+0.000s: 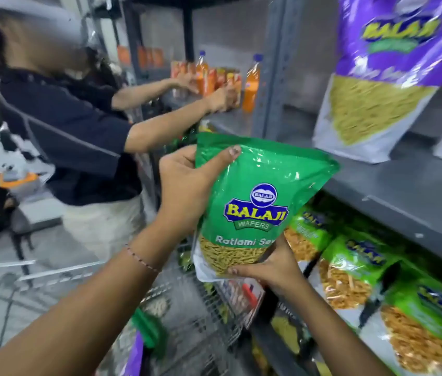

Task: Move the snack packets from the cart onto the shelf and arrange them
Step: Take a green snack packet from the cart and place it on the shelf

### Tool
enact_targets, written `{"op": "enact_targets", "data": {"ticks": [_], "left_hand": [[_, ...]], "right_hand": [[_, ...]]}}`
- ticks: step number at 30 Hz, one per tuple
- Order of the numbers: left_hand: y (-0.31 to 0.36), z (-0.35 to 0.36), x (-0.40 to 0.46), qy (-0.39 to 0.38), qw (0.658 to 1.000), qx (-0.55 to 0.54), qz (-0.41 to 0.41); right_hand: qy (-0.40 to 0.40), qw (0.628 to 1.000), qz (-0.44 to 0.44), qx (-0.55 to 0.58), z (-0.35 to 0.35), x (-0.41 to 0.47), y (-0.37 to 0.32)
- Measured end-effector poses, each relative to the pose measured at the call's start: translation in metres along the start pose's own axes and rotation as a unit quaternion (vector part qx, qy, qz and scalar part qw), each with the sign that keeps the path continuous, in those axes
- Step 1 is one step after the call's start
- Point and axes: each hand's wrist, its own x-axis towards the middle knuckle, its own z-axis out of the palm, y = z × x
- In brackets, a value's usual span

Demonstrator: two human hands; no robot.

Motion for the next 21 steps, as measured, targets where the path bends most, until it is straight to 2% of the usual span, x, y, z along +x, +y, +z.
{"op": "enact_targets", "data": {"ticks": [2, 5, 8, 10, 12, 15, 21], "left_hand": [[0.036, 0.029, 0.007, -0.035, 0.998, -0.04, 0.028], [0.081, 0.064, 0.011, -0.079, 0.992, -0.096, 0.039], [0.106, 0.104, -0.002, -0.148, 0.981, -0.109, 0.054], [0.11, 0.141, -0.027, -0.203, 0.97, -0.123, 0.045], [0.1, 0.154, -0.044, -0.222, 0.967, -0.123, 0.035], [0.081, 0.196, -0.076, -0.283, 0.953, -0.106, 0.023], [0.068, 0.305, -0.15, -0.429, 0.893, -0.125, -0.04]], "right_hand": [[0.053, 0.997, -0.045, 0.027, -0.02, -0.02, -0.046], [0.089, 0.991, -0.093, 0.044, -0.047, -0.053, -0.1], [0.142, 0.98, -0.134, 0.044, -0.079, -0.087, -0.135], [0.202, 0.966, -0.155, 0.042, -0.113, -0.117, -0.155], [0.227, 0.959, -0.164, 0.039, -0.129, -0.131, -0.171], [0.316, 0.931, -0.18, -0.003, -0.179, -0.168, -0.192], [0.459, 0.868, -0.179, -0.06, -0.271, -0.246, -0.203]]}}
